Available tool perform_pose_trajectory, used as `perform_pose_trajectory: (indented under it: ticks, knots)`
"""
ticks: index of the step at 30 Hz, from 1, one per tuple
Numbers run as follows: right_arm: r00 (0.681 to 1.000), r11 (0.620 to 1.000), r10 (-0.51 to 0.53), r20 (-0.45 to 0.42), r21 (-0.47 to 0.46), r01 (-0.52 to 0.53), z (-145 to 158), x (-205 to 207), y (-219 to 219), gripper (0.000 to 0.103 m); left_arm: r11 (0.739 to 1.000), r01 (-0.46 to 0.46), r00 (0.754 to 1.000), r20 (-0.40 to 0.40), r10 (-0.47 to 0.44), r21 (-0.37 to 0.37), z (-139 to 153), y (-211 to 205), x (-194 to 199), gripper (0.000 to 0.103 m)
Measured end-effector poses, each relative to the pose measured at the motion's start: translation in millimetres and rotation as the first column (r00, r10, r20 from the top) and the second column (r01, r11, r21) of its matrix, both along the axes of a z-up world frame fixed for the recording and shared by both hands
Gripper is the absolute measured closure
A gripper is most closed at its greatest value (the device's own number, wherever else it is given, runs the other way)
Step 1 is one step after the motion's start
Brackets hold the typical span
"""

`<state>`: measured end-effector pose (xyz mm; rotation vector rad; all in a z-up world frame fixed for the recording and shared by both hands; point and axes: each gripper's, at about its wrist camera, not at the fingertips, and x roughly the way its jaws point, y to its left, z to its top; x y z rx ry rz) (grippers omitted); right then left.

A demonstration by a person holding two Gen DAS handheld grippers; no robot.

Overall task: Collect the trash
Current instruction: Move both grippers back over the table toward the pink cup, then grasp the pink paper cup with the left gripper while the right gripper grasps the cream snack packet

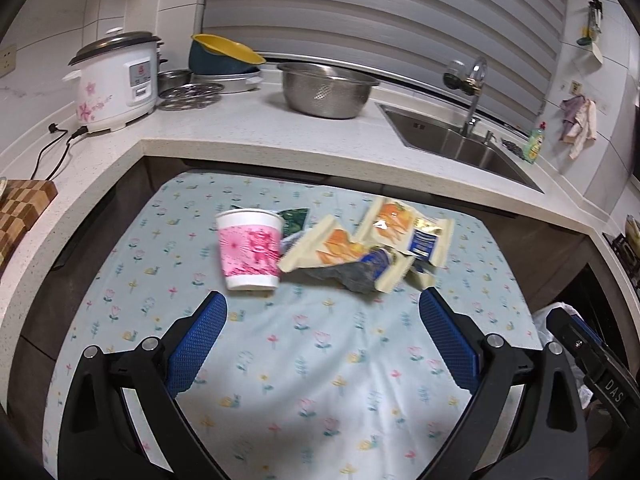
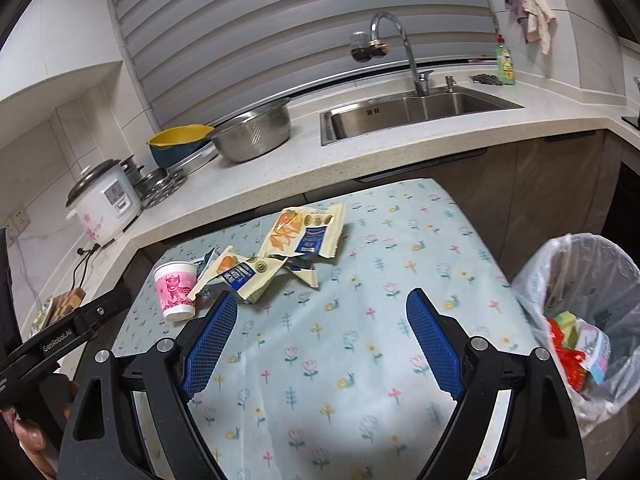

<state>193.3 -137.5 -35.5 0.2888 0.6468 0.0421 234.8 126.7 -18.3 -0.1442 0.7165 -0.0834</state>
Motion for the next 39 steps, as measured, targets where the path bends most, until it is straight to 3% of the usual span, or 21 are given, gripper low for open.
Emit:
perform_pose_trajectory:
  ticks: [14,28,31,33,34,36,38,39]
  knots:
    - [0.996,0.999,0.015,-0.091,0.029,-0.012,-50,118,18,0.02,0.994,-0.106,0.992,-0.068,0.106,-0.004,-42,70,79,0.01]
    - [0.986,0.996,0.007,-0.164,0.092,0.008,-94,210,3,0.02,0.995,-0.056,0.983,-0.176,0.041,-0.079,-90,65,136,0.009]
    - [0.984,0.994,0.015,-0.179,0.109,0.004,-103,219,4,0.02,0.995,-0.048,0.984,-0.174,0.032,-0.091,-94,64,140,0.016]
    - [0.983,0.993,0.031,-0.183,0.115,-0.01,-106,222,7,0.024,0.995,-0.028,0.983,-0.184,0.01,-0.096,-96,61,142,0.031]
    - [0.982,0.993,0.039,-0.184,0.113,-0.018,-107,224,10,0.033,0.995,-0.021,0.982,-0.191,0.001,-0.101,-97,61,143,0.042]
    - [0.979,0.993,0.065,-0.192,0.114,-0.044,-107,224,15,0.052,0.995,-0.025,0.981,-0.192,0.005,-0.099,-97,60,142,0.042]
    - [0.976,0.99,0.086,-0.199,0.126,-0.062,-106,223,18,0.078,0.996,-0.034,0.985,-0.173,0.019,-0.085,-94,59,139,0.043]
    - [0.976,0.99,0.091,-0.197,0.125,-0.067,-104,220,19,0.082,0.996,-0.035,0.987,-0.162,0.022,-0.079,-91,58,137,0.043]
